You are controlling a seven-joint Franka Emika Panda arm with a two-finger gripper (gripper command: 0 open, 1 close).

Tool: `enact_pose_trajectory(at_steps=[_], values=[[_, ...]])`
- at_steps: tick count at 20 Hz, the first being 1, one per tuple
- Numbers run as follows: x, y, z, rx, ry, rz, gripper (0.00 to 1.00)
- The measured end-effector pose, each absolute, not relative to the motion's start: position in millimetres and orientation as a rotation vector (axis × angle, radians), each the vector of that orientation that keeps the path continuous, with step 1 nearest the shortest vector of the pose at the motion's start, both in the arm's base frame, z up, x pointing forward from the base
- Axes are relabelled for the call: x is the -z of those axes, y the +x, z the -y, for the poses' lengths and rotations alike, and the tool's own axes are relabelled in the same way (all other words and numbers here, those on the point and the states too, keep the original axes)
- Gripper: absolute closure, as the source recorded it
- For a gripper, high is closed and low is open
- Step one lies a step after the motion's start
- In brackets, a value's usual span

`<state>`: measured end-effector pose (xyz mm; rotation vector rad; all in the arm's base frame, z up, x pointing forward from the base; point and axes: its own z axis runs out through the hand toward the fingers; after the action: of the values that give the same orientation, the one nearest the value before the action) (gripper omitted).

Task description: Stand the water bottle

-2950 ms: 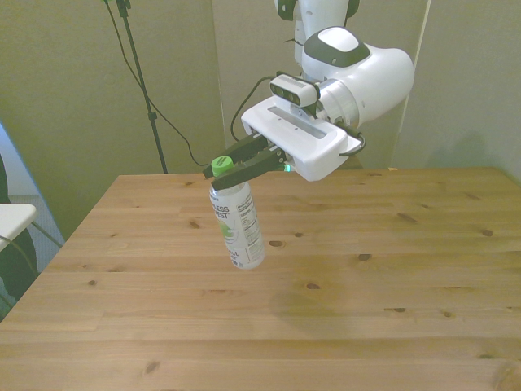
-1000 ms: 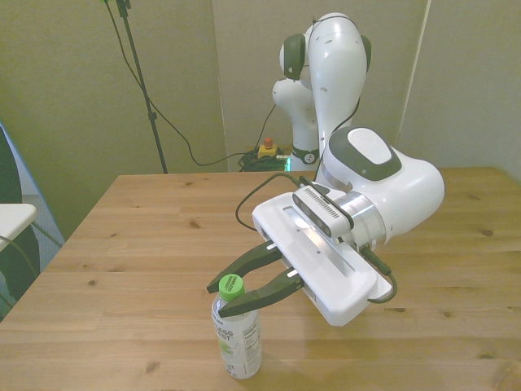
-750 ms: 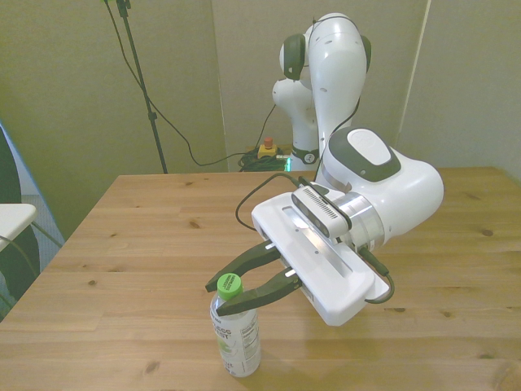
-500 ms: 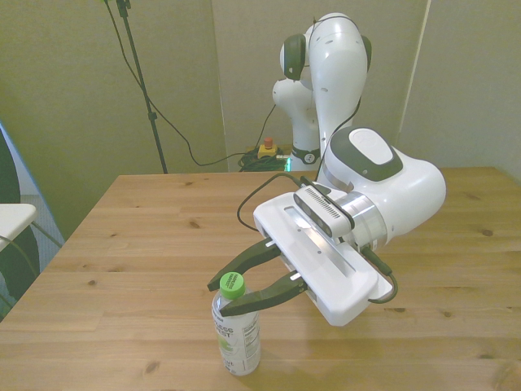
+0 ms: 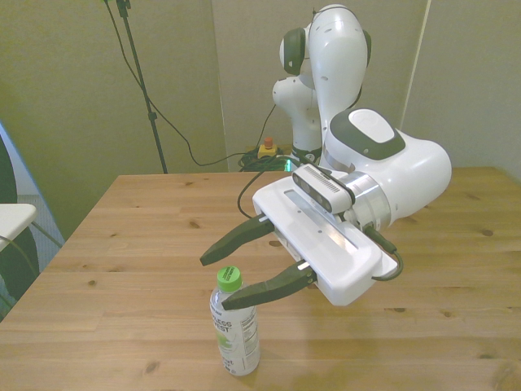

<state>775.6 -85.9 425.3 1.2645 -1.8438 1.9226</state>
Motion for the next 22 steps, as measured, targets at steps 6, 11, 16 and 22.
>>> enact_pose_trajectory(at_steps=[6,11,16,22], values=[[-455.8,733.9,81.9,-1.858,1.335,1.92,0.0],[-472.0,682.1,64.3,-1.777,1.416,1.976,0.0],[-478.8,616.4,41.7,-1.607,1.566,2.034,0.0],[-485.9,553.6,29.9,-1.329,1.782,2.027,0.0]])
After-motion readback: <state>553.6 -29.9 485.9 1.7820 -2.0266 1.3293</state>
